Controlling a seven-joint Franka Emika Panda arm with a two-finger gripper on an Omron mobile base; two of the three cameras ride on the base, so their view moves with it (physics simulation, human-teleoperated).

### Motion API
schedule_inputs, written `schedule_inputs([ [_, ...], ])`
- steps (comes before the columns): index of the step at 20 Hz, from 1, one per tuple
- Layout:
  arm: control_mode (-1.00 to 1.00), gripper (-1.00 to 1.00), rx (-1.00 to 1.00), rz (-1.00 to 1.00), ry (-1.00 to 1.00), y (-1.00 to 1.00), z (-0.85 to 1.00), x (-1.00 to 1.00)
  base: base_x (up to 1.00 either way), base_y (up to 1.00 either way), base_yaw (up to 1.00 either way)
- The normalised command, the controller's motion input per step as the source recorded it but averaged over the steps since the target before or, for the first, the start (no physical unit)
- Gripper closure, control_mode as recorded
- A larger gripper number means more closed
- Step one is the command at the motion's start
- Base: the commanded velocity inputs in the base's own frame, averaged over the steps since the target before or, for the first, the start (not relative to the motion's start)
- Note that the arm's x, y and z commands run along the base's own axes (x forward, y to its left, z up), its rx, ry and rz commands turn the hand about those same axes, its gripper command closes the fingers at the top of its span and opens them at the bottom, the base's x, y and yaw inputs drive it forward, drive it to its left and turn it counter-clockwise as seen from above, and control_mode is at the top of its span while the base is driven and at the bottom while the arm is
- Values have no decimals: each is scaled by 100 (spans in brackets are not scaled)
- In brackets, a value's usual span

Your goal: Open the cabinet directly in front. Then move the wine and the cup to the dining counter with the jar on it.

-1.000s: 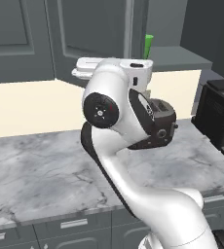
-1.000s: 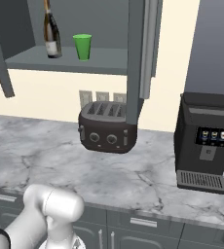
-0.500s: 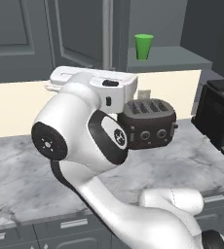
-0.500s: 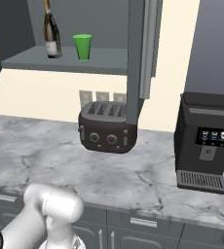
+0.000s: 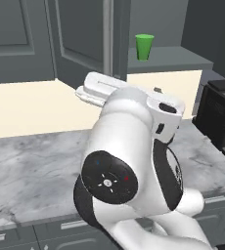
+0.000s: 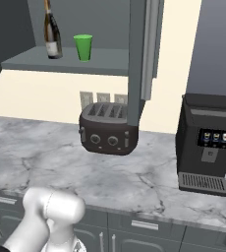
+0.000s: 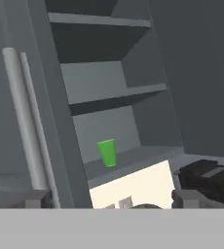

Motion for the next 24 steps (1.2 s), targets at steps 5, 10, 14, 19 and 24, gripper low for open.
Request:
schedule_inputs([
  [5, -100, -100, 7, 44, -1, -100, -4, 13, 0, 0, 0],
  [10, -100, -100, 0, 61, 0, -76, -43, 47, 0, 0, 0],
  [14, -100, -100, 6, 56, 0, -52, -14, 80, 0, 0, 0],
  [19, -100, -100, 7, 50, 2, -14, 0, 82, 0, 0, 0],
  [24, -100, -100, 0, 41, 3, 60, -22, 87, 0, 0, 0],
])
